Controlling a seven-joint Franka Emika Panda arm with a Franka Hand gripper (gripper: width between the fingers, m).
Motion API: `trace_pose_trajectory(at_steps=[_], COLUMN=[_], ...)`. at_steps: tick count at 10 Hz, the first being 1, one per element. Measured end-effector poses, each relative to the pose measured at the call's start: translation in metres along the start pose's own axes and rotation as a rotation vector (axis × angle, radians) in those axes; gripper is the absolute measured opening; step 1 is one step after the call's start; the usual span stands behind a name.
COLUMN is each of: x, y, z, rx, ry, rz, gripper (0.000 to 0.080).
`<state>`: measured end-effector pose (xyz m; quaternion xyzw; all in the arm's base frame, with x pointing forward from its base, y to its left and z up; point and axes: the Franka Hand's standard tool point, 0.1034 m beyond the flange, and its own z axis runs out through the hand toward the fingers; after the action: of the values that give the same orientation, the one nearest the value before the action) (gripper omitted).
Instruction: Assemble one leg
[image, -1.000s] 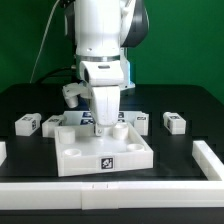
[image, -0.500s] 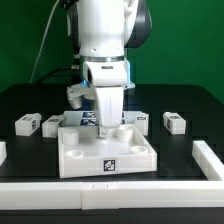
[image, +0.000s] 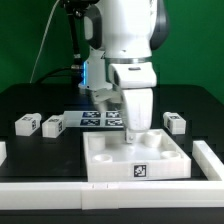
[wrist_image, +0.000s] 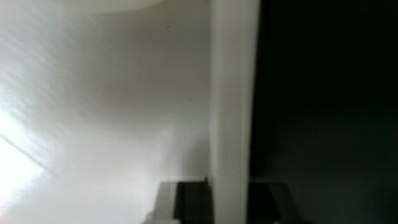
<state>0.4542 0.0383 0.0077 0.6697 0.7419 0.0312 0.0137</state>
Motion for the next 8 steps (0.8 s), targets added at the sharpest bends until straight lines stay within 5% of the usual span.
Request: trace_pose_trajectory(at_steps=[3, 7, 8], x=[0.011, 0.006, 0.018], y=[0.019, 0.019, 0.018], z=[0.002, 0.002, 0.001], rx=[0.015, 0.017, 0.036], ry=[-0.015, -0.016, -0.029], rz=[-0.009, -0.006, 0.139], gripper=[0.0058, 0.0058, 0.0058])
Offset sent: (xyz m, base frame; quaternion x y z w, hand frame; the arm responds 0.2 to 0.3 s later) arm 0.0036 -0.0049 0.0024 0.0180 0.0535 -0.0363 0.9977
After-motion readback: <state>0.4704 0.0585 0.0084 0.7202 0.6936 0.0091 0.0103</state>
